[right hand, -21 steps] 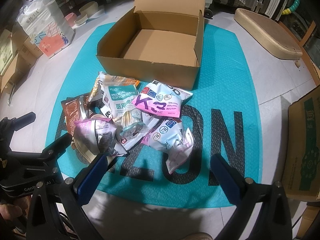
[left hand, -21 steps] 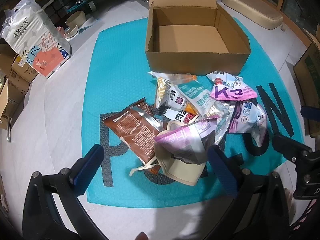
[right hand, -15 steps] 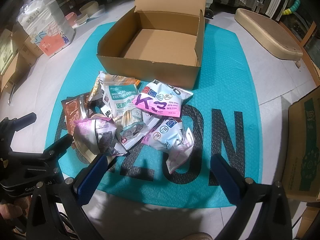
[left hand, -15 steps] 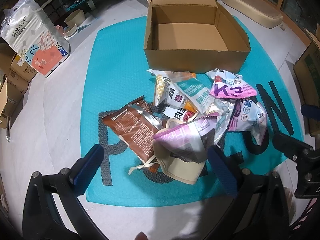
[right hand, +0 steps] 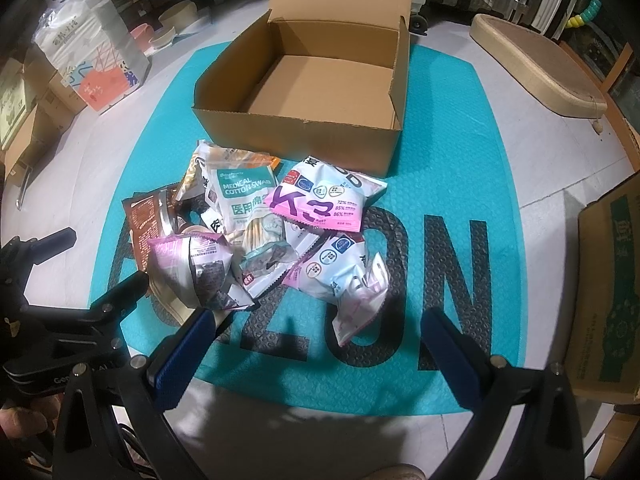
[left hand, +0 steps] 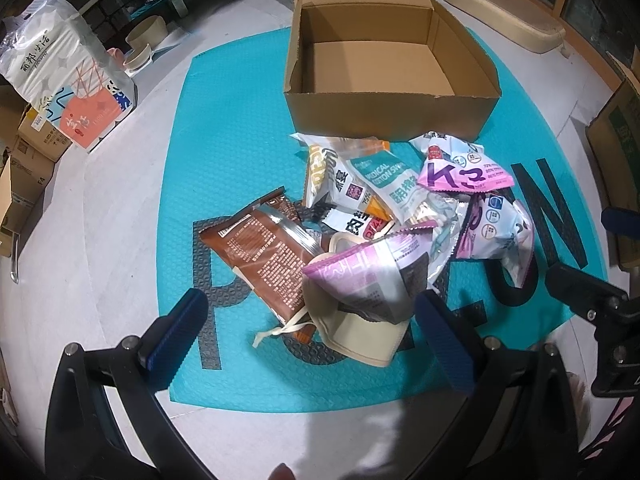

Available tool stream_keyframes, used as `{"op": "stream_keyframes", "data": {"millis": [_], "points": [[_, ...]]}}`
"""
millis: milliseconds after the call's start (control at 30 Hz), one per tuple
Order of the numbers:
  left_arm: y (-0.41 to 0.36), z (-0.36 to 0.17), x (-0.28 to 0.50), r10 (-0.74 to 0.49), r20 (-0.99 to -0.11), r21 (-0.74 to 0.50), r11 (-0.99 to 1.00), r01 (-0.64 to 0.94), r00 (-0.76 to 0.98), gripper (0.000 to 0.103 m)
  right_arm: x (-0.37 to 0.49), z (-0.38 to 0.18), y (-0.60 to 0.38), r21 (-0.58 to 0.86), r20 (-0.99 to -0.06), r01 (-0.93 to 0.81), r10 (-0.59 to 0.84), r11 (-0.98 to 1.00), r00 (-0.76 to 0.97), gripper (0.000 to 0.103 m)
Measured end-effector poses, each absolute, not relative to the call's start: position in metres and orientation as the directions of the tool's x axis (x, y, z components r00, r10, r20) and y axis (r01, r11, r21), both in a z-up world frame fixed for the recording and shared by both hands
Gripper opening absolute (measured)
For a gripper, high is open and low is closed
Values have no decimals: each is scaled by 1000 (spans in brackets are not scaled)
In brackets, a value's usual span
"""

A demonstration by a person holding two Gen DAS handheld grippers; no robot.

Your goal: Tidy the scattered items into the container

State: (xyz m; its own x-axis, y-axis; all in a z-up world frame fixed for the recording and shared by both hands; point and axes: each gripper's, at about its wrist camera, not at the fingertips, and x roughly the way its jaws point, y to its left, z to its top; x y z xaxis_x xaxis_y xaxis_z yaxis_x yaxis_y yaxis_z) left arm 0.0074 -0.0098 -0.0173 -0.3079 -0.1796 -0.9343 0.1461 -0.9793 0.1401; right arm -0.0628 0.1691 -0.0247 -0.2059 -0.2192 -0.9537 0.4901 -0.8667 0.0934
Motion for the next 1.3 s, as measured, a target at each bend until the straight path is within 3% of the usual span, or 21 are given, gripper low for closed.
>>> {"op": "stream_keyframes", "data": {"millis": [1300], "points": [[-49, -50, -37, -187, -938, 98, -951, 292, -291, 103, -98, -66, 195, 160, -957, 337, -229, -928, -178, 103]]}}
